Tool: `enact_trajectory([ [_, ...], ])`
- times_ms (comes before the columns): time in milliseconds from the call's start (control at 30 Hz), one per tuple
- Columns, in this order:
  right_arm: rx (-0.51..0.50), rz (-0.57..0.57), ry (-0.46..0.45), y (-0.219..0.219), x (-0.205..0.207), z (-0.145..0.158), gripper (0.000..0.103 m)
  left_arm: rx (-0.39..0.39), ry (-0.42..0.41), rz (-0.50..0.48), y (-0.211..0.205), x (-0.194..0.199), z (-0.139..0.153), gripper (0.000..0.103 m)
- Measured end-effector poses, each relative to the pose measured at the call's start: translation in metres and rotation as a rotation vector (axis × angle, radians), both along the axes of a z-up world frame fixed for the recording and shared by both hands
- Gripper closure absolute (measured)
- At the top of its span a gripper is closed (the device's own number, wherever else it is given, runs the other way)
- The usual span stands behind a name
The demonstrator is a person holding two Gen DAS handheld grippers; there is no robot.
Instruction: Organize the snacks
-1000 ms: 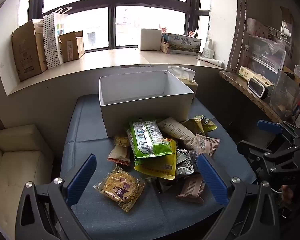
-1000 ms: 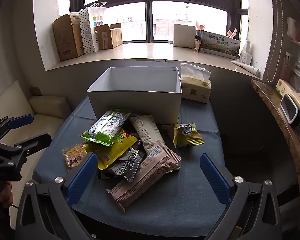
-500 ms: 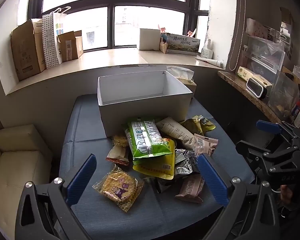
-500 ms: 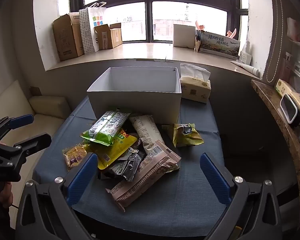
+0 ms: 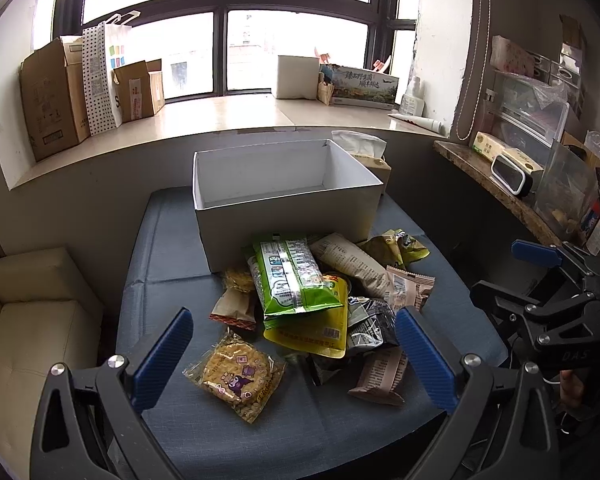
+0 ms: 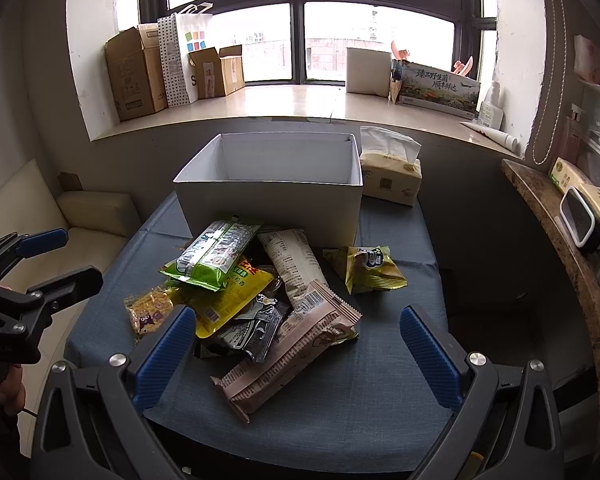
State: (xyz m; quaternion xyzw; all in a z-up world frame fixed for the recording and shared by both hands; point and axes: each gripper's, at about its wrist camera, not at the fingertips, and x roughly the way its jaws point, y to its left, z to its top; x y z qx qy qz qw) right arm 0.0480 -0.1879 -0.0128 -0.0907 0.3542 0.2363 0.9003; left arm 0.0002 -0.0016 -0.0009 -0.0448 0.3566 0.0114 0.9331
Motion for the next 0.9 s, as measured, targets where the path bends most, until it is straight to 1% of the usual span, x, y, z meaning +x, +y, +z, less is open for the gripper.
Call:
enact_trajectory([
  [900, -0.006, 0.001, 0.002, 0.0018, -0.0002, -0.001, 0.0, -0.003, 0.005, -0.002, 0.0008, 0.0003, 0.0001, 0.0],
])
